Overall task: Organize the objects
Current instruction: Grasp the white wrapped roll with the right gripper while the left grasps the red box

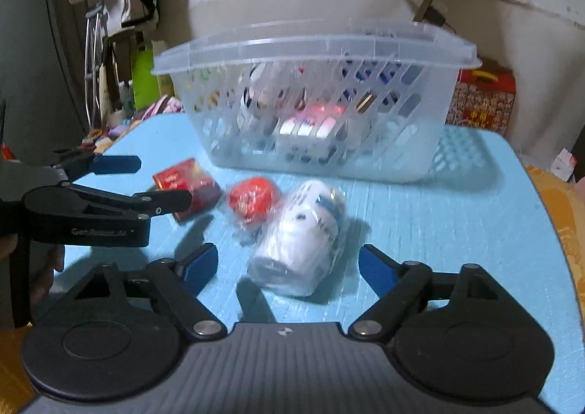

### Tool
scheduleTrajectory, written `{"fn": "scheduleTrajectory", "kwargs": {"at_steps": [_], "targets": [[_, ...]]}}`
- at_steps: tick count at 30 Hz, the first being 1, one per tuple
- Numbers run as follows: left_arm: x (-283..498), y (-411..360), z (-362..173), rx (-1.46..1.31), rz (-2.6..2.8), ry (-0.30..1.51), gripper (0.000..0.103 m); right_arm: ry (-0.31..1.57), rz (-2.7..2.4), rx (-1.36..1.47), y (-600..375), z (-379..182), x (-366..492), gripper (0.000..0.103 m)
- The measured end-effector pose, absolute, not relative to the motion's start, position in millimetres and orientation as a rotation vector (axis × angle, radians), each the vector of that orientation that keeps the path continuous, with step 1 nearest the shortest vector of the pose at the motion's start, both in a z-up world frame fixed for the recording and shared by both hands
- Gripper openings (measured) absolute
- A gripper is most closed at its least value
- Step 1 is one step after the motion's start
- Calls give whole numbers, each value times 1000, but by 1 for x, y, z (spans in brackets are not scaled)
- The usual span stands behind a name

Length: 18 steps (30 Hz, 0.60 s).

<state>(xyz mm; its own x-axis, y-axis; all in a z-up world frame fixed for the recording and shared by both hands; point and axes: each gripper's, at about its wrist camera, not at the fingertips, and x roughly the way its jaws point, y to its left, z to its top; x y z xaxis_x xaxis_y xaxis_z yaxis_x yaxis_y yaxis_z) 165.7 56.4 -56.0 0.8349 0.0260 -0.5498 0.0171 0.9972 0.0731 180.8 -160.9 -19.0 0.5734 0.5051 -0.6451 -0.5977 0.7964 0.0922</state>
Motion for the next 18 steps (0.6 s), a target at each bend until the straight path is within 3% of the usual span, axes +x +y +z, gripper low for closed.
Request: {"fn": "scheduleTrajectory", "kwargs": {"at_steps": [5, 15, 17, 18], "targets": [[169, 49, -62, 103, -12, 606, 89, 741, 661, -137, -162, -26, 180, 72], [174, 44, -65, 107, -13, 636, 88, 731, 655, -150, -159, -30, 182, 68], [175, 44, -65, 100, -21, 634, 78, 725, 649, -158, -157, -31, 184, 60], [174, 44, -65, 93, -27, 629, 64, 717, 642, -176, -156, -30, 184, 57]]}}
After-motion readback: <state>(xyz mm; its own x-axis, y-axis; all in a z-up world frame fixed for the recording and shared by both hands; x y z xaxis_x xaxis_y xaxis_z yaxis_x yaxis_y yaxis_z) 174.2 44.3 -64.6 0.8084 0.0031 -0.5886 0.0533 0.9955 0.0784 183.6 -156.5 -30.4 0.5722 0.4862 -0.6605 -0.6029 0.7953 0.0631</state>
